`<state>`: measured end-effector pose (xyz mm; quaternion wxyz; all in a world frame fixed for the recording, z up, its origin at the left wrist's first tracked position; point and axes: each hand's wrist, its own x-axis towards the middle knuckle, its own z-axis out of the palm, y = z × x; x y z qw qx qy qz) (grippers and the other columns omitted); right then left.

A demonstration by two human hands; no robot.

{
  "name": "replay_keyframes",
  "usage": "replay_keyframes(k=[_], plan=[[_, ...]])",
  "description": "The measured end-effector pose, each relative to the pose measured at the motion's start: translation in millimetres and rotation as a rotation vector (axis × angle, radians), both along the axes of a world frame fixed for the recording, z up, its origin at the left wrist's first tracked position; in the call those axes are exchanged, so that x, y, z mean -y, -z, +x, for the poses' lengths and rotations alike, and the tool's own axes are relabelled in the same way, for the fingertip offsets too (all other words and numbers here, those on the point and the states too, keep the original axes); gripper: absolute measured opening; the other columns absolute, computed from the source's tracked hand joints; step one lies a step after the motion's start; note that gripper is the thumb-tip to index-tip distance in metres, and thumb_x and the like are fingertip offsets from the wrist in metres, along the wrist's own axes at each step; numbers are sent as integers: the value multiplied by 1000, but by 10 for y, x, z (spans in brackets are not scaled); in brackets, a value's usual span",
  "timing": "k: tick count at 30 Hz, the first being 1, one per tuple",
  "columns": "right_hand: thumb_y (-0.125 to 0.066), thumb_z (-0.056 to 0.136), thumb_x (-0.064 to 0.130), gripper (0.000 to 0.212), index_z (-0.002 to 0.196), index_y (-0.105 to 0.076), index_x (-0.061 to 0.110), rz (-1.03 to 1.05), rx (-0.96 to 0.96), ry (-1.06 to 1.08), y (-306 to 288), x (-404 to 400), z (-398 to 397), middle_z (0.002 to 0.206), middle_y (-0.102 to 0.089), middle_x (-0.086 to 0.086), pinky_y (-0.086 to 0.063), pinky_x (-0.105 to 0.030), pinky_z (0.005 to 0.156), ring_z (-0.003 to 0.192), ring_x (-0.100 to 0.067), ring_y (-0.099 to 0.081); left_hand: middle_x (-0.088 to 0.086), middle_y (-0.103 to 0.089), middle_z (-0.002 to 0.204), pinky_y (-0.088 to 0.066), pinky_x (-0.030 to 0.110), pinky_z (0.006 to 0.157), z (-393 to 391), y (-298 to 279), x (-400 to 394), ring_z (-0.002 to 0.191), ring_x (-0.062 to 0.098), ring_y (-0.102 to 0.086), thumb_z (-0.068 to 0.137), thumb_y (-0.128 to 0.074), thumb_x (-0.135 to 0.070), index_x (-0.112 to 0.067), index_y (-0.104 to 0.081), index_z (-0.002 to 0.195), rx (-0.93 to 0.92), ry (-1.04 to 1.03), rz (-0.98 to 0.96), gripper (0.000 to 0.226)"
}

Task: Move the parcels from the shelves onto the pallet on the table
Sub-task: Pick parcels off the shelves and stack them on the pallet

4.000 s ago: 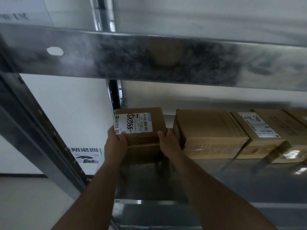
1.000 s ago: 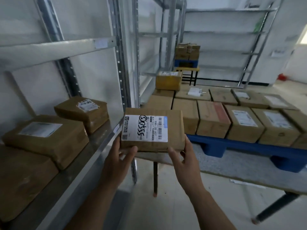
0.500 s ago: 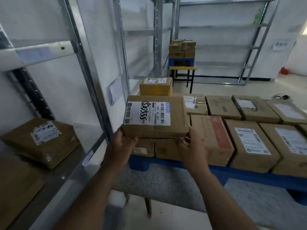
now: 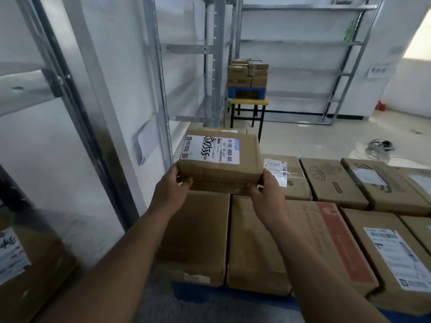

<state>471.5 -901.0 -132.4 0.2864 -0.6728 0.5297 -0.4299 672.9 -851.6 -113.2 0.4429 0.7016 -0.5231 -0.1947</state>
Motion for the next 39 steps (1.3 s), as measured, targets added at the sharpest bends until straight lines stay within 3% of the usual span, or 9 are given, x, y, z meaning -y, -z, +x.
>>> replay_keyframes(k=[7,16,20,23,29,35,39], plan=[[-55,89,10,44,131,-49,17,56,-60,53,144,393,209,120,-58,0,-47,-41,96,112,-17,-52,3,-52,135,-39,43,103,240,206,486,124,25,-48,96,-51,-22,-26,-35,140,-45,58,57,47],[-61,89,20,42,129,-51,20,148,-165,78,410,443,216,115,-58,4,-48,-34,87,103,-15,-56,-3,-56,129,-37,32,99,425,553,705,122,18,-50,87,-64,-27,-23,-48,130,-153,84,126,46],[-61,88,21,31,118,-55,21,161,-262,89,449,482,204,108,-61,4,-45,-31,80,97,-14,-55,-8,-55,124,-38,29,97,522,557,764,117,11,-49,83,-69,-24,-27,-44,133,-217,197,189,56],[-60,88,21,25,113,-56,24,172,-289,104,433,528,228,107,-63,4,-48,-34,81,101,-16,-58,-7,-56,118,-37,26,91,535,583,805,113,14,-51,83,-69,-21,-25,-43,133,-164,233,251,56],[-59,89,19,27,116,-56,23,157,-326,112,439,522,228,109,-62,4,-46,-34,86,105,-16,-55,3,-56,130,-35,25,88,516,612,855,118,22,-51,90,-60,-21,-22,-42,134,-68,196,265,48],[-58,88,16,39,127,-51,22,165,-309,88,406,465,198,117,-60,2,-46,-34,92,112,-17,-53,-1,-46,141,-32,25,94,476,576,720,129,22,-43,90,-60,-18,-25,-32,142,-72,197,198,60],[-59,90,22,54,141,-41,22,162,-313,114,366,348,175,131,-54,0,-45,-40,100,121,-17,-49,2,-35,150,-31,37,106,399,535,497,136,23,-34,91,-58,-27,-24,-27,146,-8,74,136,63]])
